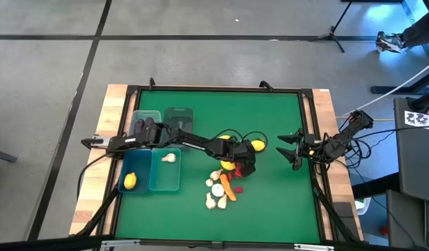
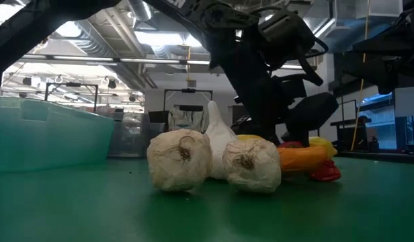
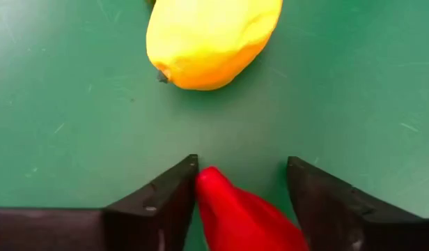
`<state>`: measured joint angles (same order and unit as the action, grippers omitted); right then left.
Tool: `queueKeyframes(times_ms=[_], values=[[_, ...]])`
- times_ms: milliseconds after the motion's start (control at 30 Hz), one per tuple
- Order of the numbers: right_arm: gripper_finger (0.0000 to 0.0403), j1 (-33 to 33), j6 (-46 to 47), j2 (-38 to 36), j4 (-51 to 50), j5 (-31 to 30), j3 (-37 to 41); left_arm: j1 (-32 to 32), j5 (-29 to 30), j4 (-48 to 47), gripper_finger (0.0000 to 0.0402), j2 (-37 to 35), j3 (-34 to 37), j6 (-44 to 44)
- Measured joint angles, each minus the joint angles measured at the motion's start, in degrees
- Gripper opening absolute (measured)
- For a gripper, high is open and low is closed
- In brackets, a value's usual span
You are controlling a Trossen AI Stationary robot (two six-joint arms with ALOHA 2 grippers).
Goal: Sort produce into baskets
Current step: Put the red chili pepper into the black bin
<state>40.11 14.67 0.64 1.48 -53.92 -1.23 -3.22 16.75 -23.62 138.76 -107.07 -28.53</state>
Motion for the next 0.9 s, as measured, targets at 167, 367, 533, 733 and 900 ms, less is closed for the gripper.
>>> queueKeyframes(times_ms=[167, 367, 533, 733, 900], values=[[0.0280, 0.01, 0.01, 0.01, 0.02, 0.01, 0.00, 0.02, 0.01, 0.01, 0.0129, 0.04, 0.00, 0.74], [0.0280, 0.01, 0.03, 0.00, 0.02, -0.01, 0.00, -0.02, -0.48, 0.40, 0.0058, 0.07, 0.00, 1.86], [0.0280, 0.01, 0.03, 0.00, 0.02, -0.01, 0.00, -0.04, -0.56, 0.36, 0.0043, -0.07, 0.00, 2.09], [0.0280, -0.01, 0.03, 0.00, 0.04, -0.01, 0.00, 0.20, -1.07, 0.11, 0.0058, -1.75, 0.09, 2.56], [0.0280, -0.01, 0.03, 0.00, 0.04, -0.03, 0.00, 0.35, -0.83, -0.06, 0.0043, -3.70, 0.09, 4.27]])
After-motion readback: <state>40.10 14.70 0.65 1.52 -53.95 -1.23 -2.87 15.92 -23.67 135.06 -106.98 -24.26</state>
